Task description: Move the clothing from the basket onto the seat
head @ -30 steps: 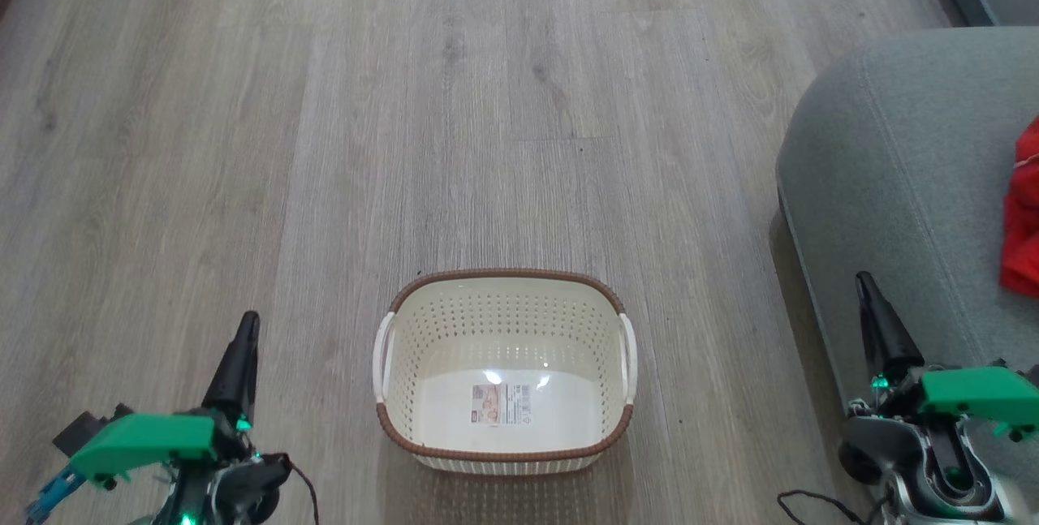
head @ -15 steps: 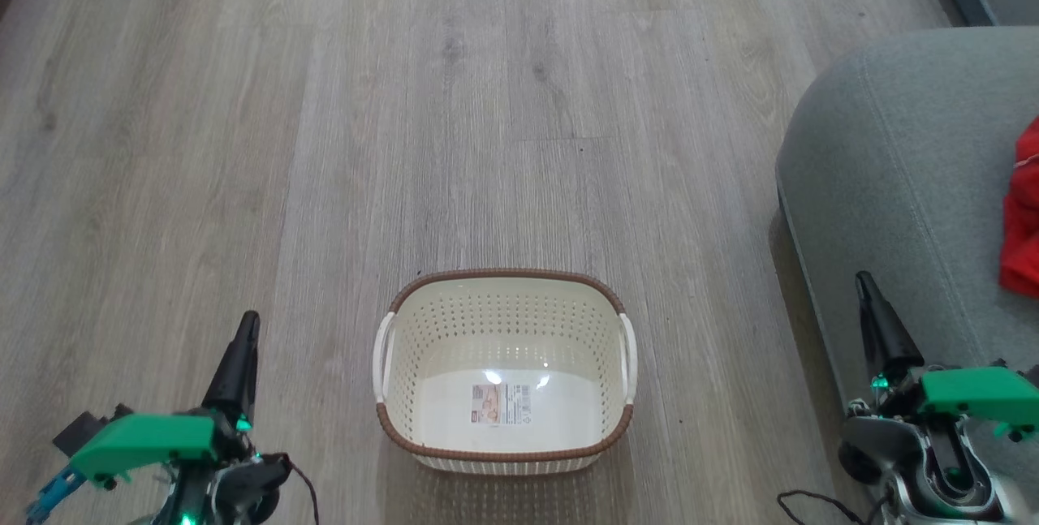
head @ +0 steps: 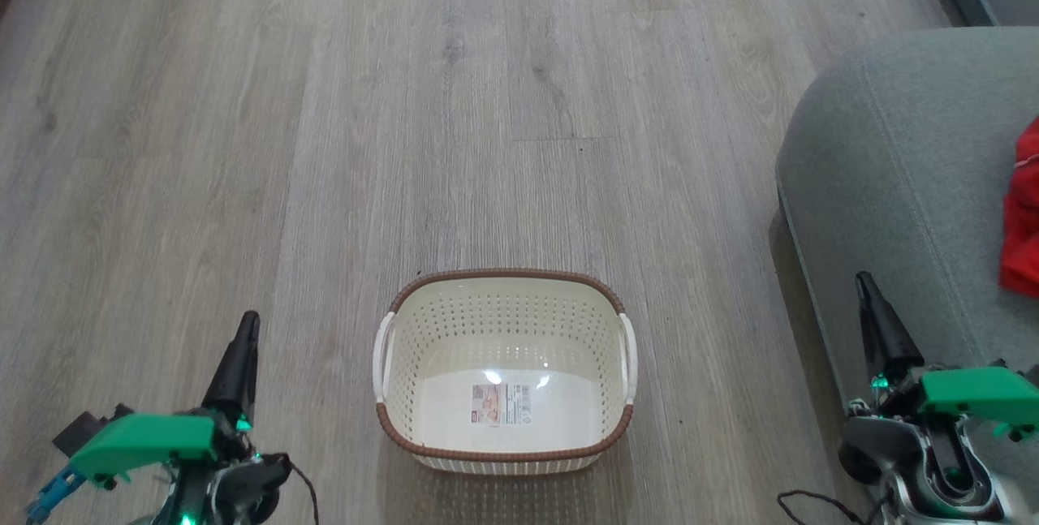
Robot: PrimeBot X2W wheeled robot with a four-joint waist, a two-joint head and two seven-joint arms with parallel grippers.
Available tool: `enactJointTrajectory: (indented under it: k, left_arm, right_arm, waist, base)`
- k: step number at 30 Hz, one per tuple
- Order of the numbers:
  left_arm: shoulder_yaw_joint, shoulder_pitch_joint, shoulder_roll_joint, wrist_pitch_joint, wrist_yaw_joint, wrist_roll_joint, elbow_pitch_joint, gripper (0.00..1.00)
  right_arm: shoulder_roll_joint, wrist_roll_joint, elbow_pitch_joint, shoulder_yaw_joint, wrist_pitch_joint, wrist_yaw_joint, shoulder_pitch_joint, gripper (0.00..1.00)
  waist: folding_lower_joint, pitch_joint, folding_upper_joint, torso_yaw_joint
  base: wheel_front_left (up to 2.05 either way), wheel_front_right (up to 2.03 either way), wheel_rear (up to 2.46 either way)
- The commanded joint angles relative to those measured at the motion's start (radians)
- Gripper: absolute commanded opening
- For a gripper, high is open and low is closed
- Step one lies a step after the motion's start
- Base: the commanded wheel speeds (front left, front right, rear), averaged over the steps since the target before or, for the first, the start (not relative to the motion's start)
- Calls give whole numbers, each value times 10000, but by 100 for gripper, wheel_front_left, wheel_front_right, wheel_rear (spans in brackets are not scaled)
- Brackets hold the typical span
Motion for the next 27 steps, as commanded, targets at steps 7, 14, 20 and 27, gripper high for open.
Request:
enactJointTrajectory:
  k: [7, 14, 20, 27]
  left_arm:
    - [338, -493, 131, 75, -92, -66, -349, 0]
    - [338, -493, 131, 75, -92, -66, -349, 0]
    - [338, -493, 131, 75, -92, -66, -349, 0]
    - [337, -493, 131, 75, -92, -66, -349, 0]
  right_arm:
    - [-28, 62, -389, 176, 58, 0, -209, 0]
    - [-28, 62, -389, 176, 58, 0, -209, 0]
    - [-28, 62, -389, 176, 58, 0, -209, 0]
    - [-28, 62, -389, 176, 58, 0, -209, 0]
  waist:
    - [0, 0, 0, 0]
    - [0, 0, 0, 0]
    - [0, 0, 0, 0]
    - [0, 0, 0, 0]
  base:
    - [0, 0, 0]
    - [0, 0, 0]
    - [0, 0, 0]
    - [0, 0, 0]
